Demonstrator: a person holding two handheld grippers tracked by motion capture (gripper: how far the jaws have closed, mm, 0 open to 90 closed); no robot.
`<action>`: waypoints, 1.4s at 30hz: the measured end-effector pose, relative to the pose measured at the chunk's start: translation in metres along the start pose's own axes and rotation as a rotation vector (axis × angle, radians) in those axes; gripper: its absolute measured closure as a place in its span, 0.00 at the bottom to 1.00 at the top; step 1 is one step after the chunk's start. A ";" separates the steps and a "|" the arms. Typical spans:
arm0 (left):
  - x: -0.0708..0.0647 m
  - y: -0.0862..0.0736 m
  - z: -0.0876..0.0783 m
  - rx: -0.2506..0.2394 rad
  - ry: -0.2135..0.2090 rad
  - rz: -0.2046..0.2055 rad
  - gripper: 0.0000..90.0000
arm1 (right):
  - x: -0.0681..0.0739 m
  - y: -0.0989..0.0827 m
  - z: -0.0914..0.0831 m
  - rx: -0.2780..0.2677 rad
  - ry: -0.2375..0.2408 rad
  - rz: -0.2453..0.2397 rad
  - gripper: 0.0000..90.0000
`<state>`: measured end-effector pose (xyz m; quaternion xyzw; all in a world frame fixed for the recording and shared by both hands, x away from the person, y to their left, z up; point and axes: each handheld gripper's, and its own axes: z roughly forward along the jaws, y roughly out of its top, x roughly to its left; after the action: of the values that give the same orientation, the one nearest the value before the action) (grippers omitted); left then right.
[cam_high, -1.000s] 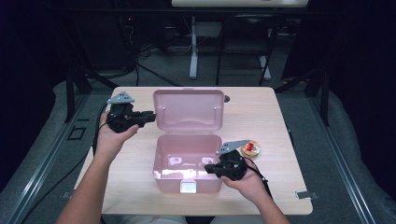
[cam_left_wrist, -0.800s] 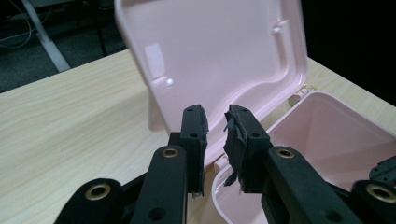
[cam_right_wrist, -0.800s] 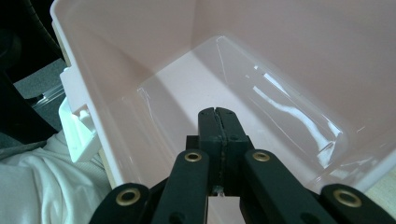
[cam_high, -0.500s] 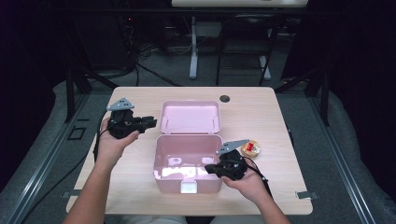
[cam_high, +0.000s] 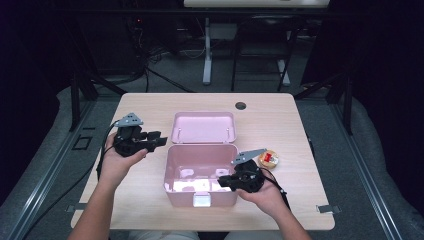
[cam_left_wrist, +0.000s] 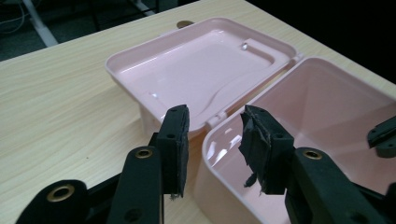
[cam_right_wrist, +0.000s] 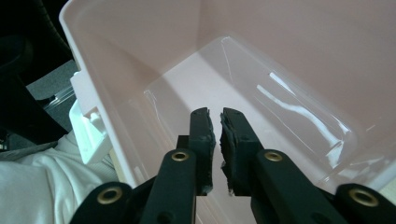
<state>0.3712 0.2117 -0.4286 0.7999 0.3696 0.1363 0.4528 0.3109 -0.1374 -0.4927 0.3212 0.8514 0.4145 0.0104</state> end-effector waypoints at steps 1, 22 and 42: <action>0.001 -0.002 0.000 0.005 0.000 -0.003 0.66 | 0.000 0.000 0.000 -0.005 -0.006 -0.001 0.90; 0.009 -0.019 -0.002 0.097 0.041 0.047 0.50 | -0.024 0.011 -0.043 -0.248 -0.030 0.081 0.61; 0.004 -0.021 0.014 0.185 0.037 -0.020 0.26 | -0.062 0.007 -0.050 -0.159 -0.276 0.118 0.37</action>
<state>0.3721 0.2128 -0.4541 0.8319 0.3969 0.1117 0.3714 0.3496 -0.2033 -0.4700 0.4228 0.7861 0.4323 0.1279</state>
